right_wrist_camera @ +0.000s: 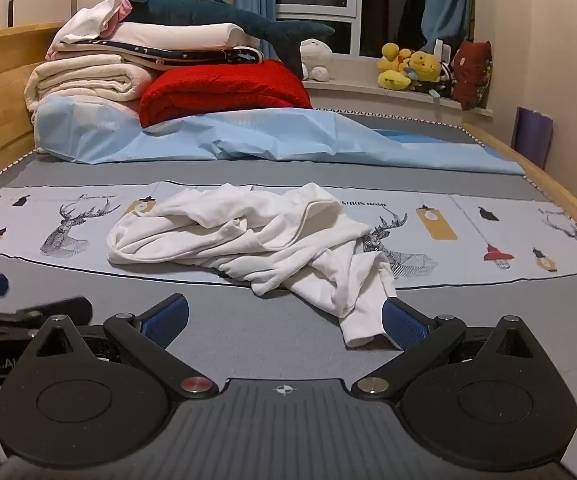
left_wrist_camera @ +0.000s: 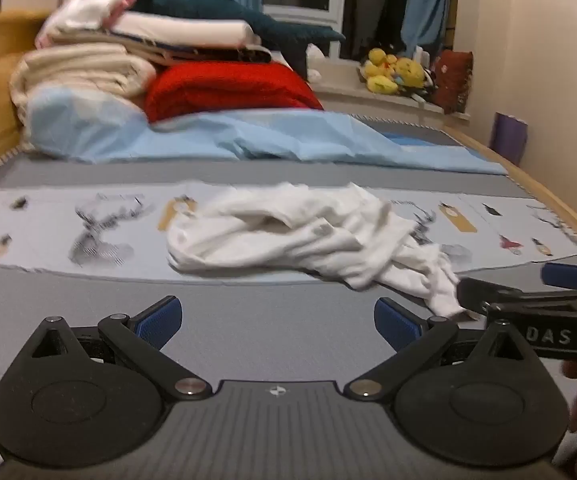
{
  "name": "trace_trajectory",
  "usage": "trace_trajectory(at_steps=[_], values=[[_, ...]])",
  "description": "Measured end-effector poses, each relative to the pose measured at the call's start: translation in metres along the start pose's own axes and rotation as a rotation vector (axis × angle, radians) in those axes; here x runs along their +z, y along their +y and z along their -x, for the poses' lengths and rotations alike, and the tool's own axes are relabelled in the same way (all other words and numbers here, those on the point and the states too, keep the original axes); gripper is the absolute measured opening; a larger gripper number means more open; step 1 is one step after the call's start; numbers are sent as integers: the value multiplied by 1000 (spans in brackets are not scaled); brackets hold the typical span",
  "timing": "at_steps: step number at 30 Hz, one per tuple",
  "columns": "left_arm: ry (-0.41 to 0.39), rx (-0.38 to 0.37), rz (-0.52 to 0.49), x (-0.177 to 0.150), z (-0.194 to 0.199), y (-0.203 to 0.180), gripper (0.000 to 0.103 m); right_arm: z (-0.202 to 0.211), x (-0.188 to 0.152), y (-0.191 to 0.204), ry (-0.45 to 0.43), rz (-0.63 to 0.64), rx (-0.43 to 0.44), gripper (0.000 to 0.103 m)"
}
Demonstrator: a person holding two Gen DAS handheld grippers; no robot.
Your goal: Fold small clothes
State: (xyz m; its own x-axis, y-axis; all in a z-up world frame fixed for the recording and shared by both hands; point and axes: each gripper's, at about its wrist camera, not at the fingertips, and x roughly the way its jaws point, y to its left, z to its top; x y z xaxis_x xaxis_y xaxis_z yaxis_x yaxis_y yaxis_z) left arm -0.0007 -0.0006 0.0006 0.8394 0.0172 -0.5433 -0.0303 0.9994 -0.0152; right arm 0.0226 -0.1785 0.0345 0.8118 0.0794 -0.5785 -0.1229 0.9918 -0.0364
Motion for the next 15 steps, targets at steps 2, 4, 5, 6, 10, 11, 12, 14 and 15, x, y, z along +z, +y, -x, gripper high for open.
trace_trajectory(at_steps=[2,4,5,6,10,11,12,14,15], values=[[-12,0,1,1,1,1,102,-1,-1,2,-11,15,-9,102],[-9,6,13,2,0,2,102,-4,-1,5,-22,22,-17,102],[-8,13,12,2,-1,2,102,-6,-1,5,-23,25,-16,102],[-8,16,11,2,-1,1,102,-10,1,7,-20,25,-17,102],[-3,9,19,3,-2,0,102,-19,0,3,-14,10,-8,102],[-3,4,23,1,-3,3,102,-21,0,4,-11,7,-8,102],[-1,-5,32,-1,-2,2,102,-23,0,4,-9,2,-6,102],[-10,-10,27,-2,-2,1,102,-26,-1,2,-8,-14,3,102],[-17,-10,23,-2,-1,0,102,-27,-1,0,-9,-22,7,102]])
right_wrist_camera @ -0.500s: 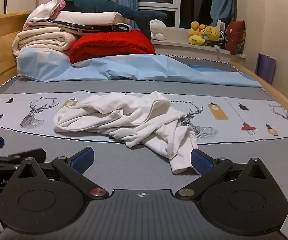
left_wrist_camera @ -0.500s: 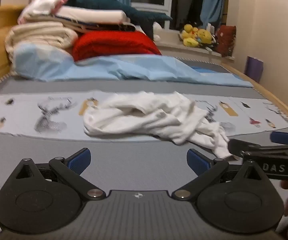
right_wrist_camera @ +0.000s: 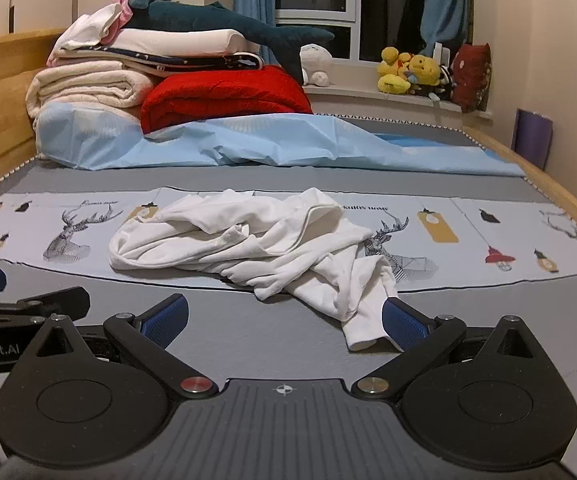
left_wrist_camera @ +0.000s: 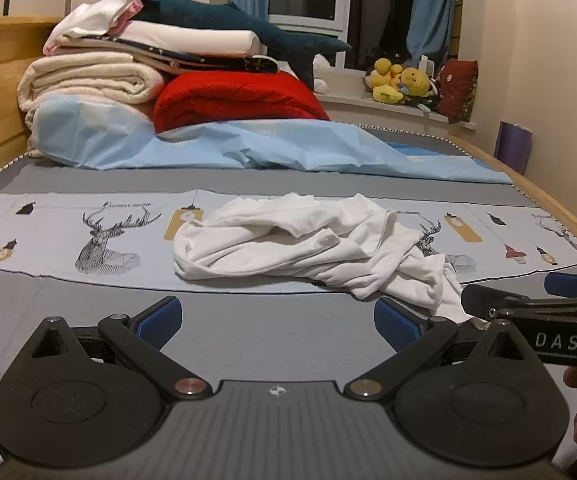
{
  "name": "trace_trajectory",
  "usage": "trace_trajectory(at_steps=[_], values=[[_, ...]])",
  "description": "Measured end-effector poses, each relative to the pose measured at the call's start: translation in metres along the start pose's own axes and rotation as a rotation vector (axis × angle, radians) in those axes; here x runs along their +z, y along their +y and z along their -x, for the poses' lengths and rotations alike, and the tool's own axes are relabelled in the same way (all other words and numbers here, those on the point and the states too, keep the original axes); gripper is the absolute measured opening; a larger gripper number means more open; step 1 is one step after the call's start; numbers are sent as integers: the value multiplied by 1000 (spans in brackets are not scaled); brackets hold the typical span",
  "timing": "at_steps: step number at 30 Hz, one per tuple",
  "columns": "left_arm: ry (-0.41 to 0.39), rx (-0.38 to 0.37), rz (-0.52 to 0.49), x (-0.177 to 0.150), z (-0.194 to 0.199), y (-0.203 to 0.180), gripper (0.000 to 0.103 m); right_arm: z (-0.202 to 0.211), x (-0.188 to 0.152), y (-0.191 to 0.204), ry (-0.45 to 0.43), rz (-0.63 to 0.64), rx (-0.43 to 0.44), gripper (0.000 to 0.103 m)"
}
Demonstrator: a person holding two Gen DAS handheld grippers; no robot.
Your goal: Fold small clothes
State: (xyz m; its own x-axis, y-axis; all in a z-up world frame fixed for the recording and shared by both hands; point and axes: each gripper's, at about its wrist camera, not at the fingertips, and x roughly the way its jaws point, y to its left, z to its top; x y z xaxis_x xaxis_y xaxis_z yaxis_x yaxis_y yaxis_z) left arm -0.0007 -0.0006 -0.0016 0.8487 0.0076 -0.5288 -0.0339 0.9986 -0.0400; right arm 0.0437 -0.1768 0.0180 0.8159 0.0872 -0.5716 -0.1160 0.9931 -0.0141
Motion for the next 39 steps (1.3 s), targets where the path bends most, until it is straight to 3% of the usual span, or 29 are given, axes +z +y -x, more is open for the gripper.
trace_trajectory(at_steps=[15,22,29,32,34,35,37,39], values=[[-4,-16,54,3,2,5,102,-10,-1,4,-62,1,-13,102],[-5,-1,33,4,3,7,102,-25,4,-4,17,-46,75,102],[-2,-38,-12,6,0,3,99,-30,12,-21,80,-121,71,102],[2,-57,-47,7,-5,-1,84,-37,16,-37,106,-155,61,88],[31,-78,-68,7,-13,-3,66,-43,22,-51,112,-196,64,72],[59,-92,-72,7,-18,-4,61,-48,27,-61,116,-225,70,68],[149,-129,-68,7,-32,-4,39,-61,37,-79,119,-252,82,42],[199,-158,-63,8,-45,-5,26,-81,48,-91,120,-224,70,36]])
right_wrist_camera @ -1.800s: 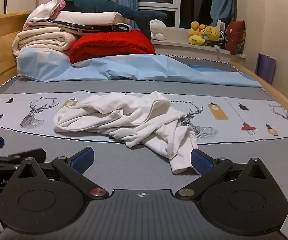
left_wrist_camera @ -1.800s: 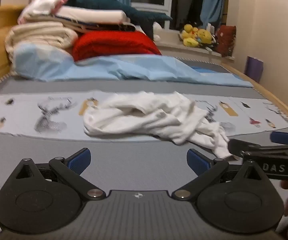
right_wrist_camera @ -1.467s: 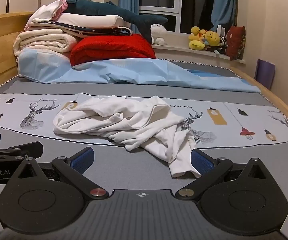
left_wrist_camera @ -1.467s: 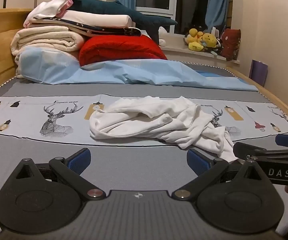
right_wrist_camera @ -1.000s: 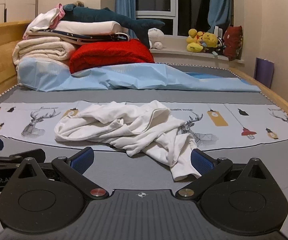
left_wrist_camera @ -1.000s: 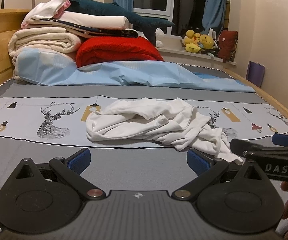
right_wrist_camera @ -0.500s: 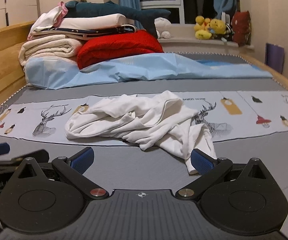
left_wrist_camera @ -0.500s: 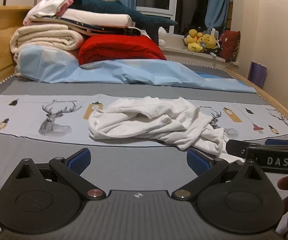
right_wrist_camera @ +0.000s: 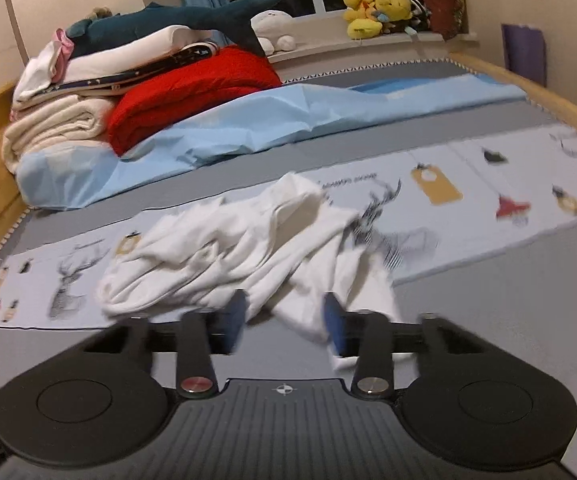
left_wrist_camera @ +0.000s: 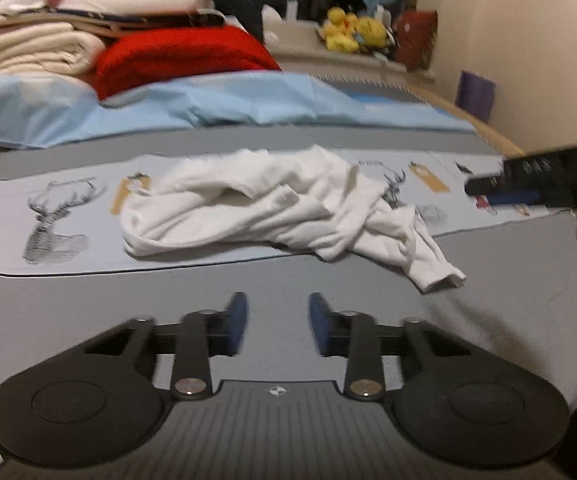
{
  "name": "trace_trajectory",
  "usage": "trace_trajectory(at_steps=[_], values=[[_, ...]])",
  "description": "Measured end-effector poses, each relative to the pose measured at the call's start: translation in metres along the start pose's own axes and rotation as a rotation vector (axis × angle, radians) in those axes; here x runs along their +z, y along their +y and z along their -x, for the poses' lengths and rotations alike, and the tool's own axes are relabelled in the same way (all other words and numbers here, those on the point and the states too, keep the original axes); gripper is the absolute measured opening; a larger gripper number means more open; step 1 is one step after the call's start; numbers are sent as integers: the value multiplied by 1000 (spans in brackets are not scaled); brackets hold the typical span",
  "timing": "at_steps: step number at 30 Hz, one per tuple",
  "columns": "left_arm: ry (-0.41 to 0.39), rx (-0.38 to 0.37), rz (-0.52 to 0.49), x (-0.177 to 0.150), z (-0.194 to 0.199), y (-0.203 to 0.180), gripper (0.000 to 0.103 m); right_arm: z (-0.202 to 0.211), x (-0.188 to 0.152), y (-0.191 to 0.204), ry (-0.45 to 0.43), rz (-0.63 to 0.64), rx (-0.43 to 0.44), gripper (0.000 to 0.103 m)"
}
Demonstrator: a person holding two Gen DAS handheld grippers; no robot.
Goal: Fold small clothes
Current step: 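Grasp the white shirt with the left gripper while the right gripper grasps another part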
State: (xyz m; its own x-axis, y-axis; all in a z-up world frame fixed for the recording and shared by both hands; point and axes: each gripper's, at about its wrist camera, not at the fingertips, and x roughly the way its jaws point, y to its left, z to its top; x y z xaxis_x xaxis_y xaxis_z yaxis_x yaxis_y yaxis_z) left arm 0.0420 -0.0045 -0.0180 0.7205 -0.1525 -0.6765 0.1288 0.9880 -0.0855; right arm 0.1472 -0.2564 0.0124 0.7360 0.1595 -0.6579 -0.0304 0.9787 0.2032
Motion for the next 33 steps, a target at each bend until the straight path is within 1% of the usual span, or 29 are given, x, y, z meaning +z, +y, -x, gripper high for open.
trace_trajectory(at_steps=[1,3,5,9,11,14,17,18,19,21,23,24,25,26,27,28,30,33], values=[[-1,-5,-15,3,-6,-1,20,-11,7,-6,4,11,-11,36],[7,-14,-42,10,-18,-3,20,-38,16,-17,35,19,-4,36],[4,-11,-72,19,-35,-5,20,-66,21,-24,89,29,19,37],[21,-5,-96,41,-79,-2,20,-106,17,-20,183,100,55,37],[30,3,-81,55,-103,2,20,-119,14,-18,209,128,42,37],[25,10,-35,79,-141,9,20,-134,15,-21,242,108,42,37],[36,21,16,102,-180,11,24,-150,13,-19,272,139,34,36],[44,30,24,108,-190,10,30,-155,13,-19,281,150,26,32],[52,32,36,113,-201,9,39,-159,12,-20,292,156,17,25],[78,12,49,118,-220,7,47,-166,11,-24,308,145,24,17],[107,-1,31,119,-234,3,47,-170,11,-26,319,143,30,11],[116,0,7,119,-239,3,30,-171,11,-25,321,152,30,9],[133,-4,-10,118,-242,6,14,-171,11,-25,320,160,31,8],[148,1,-24,118,-241,12,13,-170,13,-26,318,162,32,8],[139,16,-40,117,-236,19,12,-168,14,-28,313,160,32,7],[127,33,-60,116,-226,28,11,-166,17,-31,305,155,27,7],[120,69,-69,112,-202,55,11,-162,23,-40,287,133,3,6],[126,172,-59,104,-162,115,11,-153,29,-56,267,95,-34,5]])
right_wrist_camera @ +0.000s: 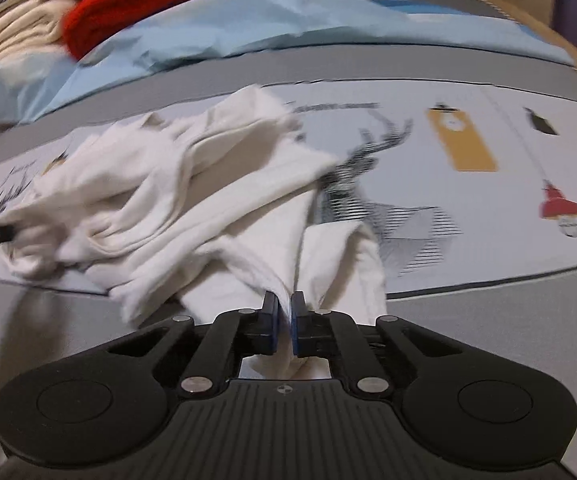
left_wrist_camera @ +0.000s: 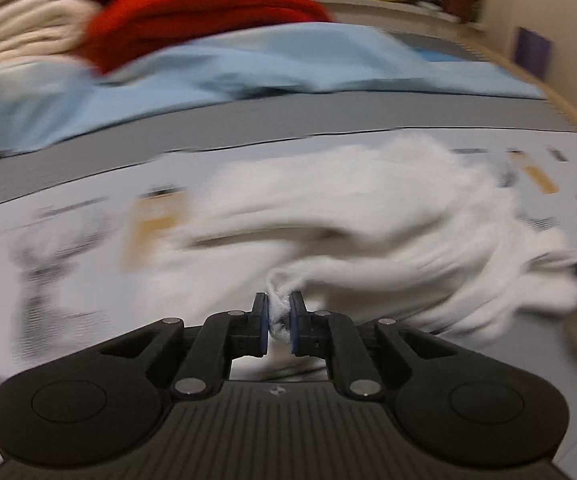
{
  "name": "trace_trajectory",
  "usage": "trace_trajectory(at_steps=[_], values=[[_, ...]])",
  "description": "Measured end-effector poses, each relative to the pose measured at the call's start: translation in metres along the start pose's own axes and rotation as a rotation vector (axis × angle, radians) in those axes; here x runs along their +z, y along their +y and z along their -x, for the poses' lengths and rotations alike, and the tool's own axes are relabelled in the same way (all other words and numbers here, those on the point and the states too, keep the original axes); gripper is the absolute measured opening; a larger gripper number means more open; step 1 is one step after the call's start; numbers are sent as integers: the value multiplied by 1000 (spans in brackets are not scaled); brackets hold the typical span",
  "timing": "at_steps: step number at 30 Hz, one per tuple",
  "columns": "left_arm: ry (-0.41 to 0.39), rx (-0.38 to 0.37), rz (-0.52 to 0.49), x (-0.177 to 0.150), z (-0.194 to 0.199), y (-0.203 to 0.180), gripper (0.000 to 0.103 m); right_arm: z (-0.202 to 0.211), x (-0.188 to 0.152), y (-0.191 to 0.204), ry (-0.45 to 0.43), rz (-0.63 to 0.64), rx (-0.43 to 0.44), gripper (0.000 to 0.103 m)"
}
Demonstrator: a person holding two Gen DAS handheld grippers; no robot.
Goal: Fold small clothes
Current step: 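Grasp the white shirt with the left gripper while the right gripper grasps another part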
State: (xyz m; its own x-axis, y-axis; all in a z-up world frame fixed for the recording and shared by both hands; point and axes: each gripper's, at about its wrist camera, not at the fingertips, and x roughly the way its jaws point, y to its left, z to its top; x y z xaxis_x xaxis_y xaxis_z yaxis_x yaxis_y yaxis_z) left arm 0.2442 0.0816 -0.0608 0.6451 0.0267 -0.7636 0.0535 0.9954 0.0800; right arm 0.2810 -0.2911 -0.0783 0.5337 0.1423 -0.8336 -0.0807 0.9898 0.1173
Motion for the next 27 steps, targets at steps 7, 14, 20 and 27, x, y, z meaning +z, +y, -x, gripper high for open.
trace_trajectory(at_steps=[7,14,20,27], values=[[52,106,156,-45,63,120,10,22,-6,-40,-32,-50,-164,4],[141,-146,-142,-97,107,87,10,43,-19,-82,-68,-184,-388,4],[351,-461,-394,-146,105,43,14,40,-26,-103,-74,-291,-366,15],[199,-552,-67,-101,103,78,25,49,-7,-54,-199,-207,-264,30]])
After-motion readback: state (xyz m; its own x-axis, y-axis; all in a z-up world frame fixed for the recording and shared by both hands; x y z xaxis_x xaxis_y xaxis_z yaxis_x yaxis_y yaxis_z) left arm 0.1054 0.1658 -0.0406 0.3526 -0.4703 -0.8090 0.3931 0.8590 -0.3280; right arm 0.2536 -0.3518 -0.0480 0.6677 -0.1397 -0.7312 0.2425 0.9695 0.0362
